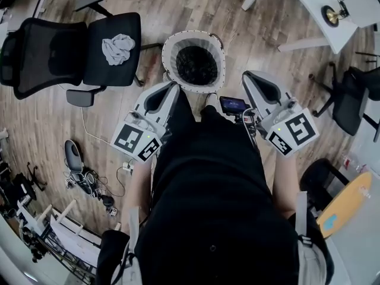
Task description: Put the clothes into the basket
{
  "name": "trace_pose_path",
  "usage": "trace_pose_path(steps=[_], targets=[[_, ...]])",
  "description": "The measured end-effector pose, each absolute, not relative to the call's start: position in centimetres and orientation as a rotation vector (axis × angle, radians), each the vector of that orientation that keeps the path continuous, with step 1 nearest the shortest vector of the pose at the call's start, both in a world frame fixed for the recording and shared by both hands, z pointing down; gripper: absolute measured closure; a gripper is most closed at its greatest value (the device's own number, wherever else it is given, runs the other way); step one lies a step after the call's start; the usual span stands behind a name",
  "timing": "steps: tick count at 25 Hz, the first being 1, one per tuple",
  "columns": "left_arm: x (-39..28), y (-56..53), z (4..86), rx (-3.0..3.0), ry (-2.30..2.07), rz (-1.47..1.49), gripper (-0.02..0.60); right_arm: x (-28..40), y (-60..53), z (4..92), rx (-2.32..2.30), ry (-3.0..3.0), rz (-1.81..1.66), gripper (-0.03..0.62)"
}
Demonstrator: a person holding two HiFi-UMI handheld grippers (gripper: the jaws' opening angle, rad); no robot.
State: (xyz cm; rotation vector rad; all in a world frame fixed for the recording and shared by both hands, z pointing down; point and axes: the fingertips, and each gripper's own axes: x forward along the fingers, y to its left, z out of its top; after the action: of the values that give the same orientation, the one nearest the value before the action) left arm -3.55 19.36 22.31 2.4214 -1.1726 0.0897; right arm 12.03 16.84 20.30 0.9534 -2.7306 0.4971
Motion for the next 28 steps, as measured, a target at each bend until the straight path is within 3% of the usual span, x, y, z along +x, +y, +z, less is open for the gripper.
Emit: trace_pose_path(steps=[28], targets=[[-24.2,5.1,30.4,2.35,-1.08,0.161,0.568,-9.1,4.4,21.5,1.018,-2.557,0.56,0.577]])
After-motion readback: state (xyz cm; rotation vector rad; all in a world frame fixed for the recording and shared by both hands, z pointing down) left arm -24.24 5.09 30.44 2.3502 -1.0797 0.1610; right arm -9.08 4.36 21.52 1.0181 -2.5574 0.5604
